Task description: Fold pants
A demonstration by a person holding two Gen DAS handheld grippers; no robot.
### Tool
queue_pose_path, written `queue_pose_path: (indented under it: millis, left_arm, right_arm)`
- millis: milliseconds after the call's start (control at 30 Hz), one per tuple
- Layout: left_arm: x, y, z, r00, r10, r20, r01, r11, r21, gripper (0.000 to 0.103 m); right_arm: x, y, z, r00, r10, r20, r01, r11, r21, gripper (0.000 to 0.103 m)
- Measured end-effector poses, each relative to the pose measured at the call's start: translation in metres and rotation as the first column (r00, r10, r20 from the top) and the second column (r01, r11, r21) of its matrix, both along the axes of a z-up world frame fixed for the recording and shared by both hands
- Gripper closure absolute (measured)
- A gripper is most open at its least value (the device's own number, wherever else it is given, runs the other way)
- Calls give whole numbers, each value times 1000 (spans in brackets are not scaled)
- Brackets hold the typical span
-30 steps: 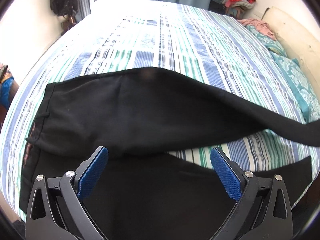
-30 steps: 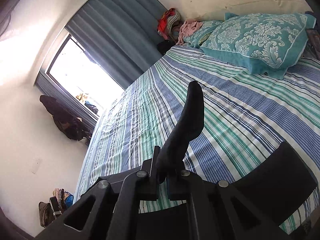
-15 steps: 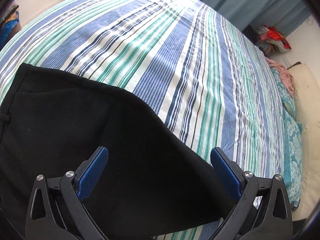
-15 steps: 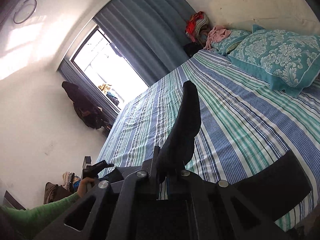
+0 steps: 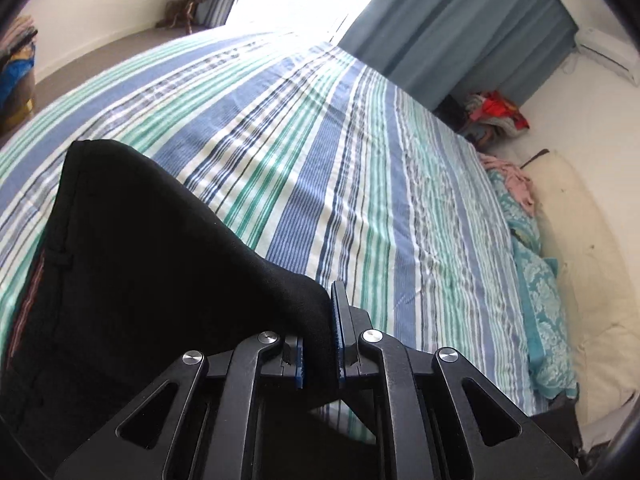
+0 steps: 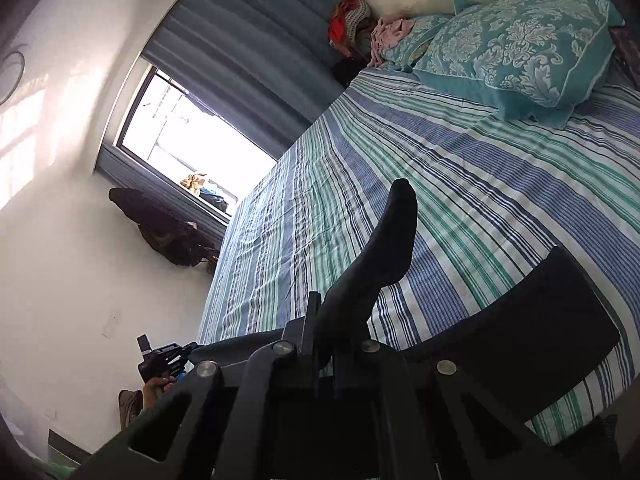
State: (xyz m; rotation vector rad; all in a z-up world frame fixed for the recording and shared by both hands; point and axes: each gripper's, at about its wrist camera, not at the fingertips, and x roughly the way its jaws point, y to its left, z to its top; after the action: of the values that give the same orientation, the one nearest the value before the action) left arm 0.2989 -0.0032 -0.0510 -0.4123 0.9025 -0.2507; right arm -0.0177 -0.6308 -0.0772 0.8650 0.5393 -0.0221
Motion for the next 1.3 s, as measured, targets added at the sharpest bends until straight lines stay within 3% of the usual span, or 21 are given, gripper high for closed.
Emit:
queue_pose_path:
  millis: [100, 233, 333, 467, 567, 767, 900, 1000, 1100, 1200, 1300]
  left_arm:
    - [-70, 16, 10, 999, -27, 39, 25, 999, 47, 90]
    - [-135, 25, -41, 995, -50, -87, 59, 994, 97, 90]
    - [-155, 25, -80, 980, -54, -192, 68, 995, 67, 90]
    - [-171, 17, -93, 975, -56, -217, 77, 993, 87, 90]
    - [-174, 18, -99, 968, -52, -246, 75, 993, 86, 90]
    - [-176, 22, -95, 973, -53, -226, 69, 995, 66, 90]
    - [-178, 20, -92, 975, -58, -216, 75, 995, 71, 91]
    - [-183, 15, -86, 976, -90, -200, 107, 991, 76, 92]
    - [-186, 2, -89, 970, -120, -210, 150, 980, 132, 92]
    - [-187, -3, -89, 965, -125, -230, 162, 975, 150, 92]
    - [-187, -3, -88, 964, -127, -233, 166, 973, 157, 92]
  right_arm:
    - [6, -7, 0, 1000, -5, -27, 4, 999, -37, 98]
    - [-9, -27, -34, 982, -73, -174, 63, 996, -64, 98]
    - [-20, -42, -74, 935, -116, -335, 93, 992, -85, 98]
    - [-33, -52, -108, 877, -139, -460, 113, 990, -84, 98]
    - [-44, -59, -119, 866, -152, -476, 130, 988, -80, 96]
    - [-60, -66, -120, 906, -147, -396, 165, 986, 12, 88]
    - [-66, -74, -125, 899, -187, -395, 225, 973, 52, 89]
    - [-65, -70, -113, 891, -224, -395, 221, 974, -54, 93]
    - [-57, -65, -105, 862, -265, -432, 198, 961, -194, 93]
    - [-56, -69, -112, 824, -301, -479, 224, 951, -213, 93]
    - [-57, -69, -112, 818, -306, -487, 216, 948, -234, 93]
